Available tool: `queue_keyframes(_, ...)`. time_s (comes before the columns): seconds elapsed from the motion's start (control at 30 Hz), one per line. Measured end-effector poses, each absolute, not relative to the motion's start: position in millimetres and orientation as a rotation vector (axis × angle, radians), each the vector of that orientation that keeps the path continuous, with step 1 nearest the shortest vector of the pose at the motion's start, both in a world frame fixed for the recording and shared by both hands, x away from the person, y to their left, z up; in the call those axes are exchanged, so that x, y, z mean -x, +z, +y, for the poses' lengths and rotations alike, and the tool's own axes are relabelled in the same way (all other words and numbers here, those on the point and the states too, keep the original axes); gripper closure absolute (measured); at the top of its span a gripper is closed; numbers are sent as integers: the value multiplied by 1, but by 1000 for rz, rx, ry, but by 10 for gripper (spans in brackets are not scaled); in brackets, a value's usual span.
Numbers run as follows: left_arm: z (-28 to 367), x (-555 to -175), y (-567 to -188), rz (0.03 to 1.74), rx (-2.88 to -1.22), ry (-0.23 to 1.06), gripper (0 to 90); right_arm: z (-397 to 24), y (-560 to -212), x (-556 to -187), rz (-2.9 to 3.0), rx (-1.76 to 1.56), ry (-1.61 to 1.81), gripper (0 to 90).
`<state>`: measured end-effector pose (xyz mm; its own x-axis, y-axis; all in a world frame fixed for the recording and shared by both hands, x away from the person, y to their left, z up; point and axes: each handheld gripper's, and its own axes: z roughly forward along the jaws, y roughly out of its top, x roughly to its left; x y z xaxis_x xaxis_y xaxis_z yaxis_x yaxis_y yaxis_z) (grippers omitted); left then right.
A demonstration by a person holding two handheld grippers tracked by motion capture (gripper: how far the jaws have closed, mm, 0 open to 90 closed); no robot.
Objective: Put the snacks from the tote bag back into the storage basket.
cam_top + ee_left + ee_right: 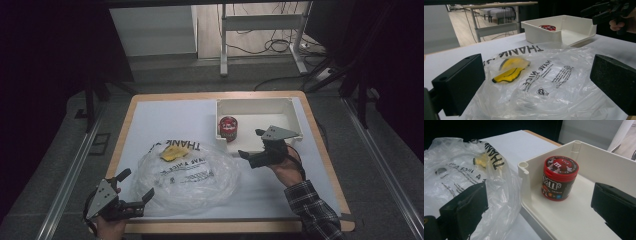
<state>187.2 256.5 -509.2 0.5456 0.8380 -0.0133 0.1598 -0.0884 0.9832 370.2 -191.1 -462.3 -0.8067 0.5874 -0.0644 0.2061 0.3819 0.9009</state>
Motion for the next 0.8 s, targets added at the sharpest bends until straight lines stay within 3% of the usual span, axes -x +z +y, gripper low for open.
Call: queue_keyframes(0.8,257,-187,-510,879,-1587,704,0,-206,-466,-352,2248,-704,1427,10)
